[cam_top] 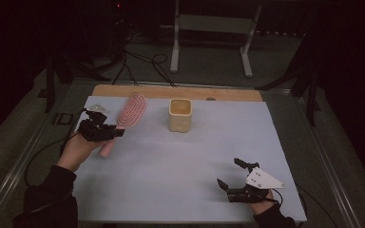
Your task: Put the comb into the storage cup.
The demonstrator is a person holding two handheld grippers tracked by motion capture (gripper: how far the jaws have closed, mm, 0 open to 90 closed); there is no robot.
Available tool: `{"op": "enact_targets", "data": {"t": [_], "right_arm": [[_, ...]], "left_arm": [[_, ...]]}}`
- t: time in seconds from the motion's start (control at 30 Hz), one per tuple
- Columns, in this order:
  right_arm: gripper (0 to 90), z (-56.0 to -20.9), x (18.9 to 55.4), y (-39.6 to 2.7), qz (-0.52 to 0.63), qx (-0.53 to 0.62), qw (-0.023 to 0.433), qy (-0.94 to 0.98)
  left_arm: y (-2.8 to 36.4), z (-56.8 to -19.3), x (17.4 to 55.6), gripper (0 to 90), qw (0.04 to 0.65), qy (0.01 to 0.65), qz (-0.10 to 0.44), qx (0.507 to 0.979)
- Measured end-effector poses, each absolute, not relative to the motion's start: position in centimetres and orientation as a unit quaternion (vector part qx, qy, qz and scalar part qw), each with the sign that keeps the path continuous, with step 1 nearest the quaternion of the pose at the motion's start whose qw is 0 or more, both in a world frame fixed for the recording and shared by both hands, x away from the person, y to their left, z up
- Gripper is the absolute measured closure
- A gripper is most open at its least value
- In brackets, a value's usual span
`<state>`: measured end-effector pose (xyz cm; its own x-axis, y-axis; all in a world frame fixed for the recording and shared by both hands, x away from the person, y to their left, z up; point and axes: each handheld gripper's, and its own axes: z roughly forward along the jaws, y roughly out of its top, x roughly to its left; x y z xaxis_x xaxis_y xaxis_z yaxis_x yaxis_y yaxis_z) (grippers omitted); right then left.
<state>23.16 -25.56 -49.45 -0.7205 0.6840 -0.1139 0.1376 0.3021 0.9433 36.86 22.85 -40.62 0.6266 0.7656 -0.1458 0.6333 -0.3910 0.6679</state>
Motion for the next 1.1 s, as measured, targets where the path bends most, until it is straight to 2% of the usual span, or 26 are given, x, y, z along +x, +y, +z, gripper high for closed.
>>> {"op": "enact_targets", "data": {"t": [1.1], "right_arm": [[9.2, -49.4, 23.2, -25.6, 0.526, 0.268, 0.263, 0.763]], "left_arm": [[17.1, -35.6, 38.4, 70.0, 0.428, 0.393, 0.182, 0.793]]}}
